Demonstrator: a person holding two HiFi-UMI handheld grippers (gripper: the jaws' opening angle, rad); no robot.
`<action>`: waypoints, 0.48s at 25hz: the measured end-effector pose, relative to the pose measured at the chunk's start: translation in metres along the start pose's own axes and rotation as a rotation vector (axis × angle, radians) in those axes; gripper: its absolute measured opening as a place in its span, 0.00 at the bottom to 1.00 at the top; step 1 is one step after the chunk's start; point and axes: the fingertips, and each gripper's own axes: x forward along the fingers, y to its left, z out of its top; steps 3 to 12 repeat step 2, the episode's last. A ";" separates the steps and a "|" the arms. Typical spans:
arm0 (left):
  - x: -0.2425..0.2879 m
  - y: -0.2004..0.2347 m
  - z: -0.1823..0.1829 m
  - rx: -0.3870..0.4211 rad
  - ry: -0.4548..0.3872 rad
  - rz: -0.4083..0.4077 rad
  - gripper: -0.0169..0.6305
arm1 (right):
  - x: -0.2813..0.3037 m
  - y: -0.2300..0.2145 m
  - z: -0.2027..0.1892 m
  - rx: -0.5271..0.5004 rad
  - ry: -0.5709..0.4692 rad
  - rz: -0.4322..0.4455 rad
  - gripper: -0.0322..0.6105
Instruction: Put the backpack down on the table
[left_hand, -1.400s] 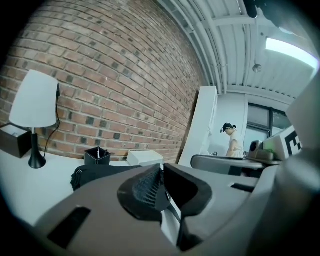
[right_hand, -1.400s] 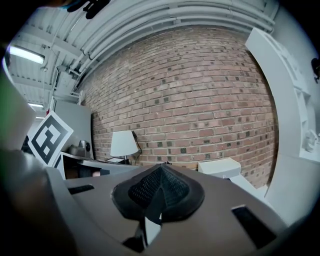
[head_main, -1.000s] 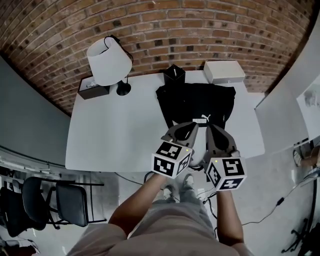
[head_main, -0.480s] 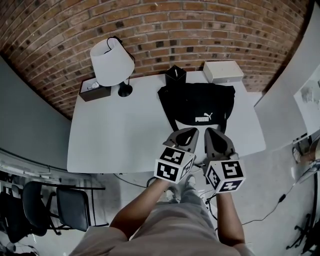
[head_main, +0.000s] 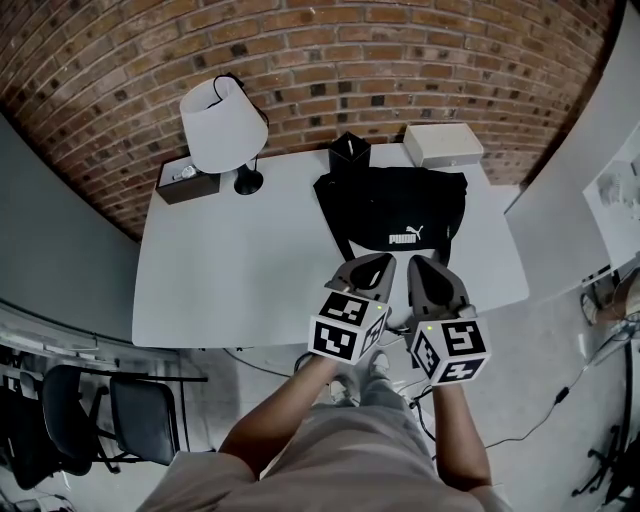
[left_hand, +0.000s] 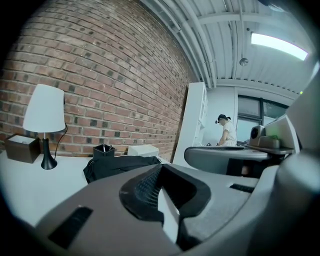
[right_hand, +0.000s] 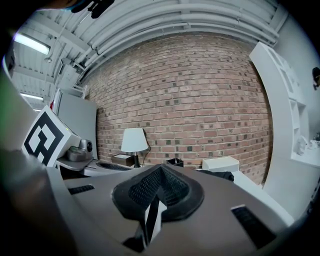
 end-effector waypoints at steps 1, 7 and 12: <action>0.001 0.000 -0.001 -0.002 0.002 0.001 0.04 | 0.000 0.000 0.000 0.000 0.000 0.001 0.05; 0.001 0.000 -0.002 -0.003 0.004 0.003 0.04 | 0.000 0.000 -0.001 -0.001 0.001 0.001 0.05; 0.001 0.000 -0.002 -0.003 0.004 0.003 0.04 | 0.000 0.000 -0.001 -0.001 0.001 0.001 0.05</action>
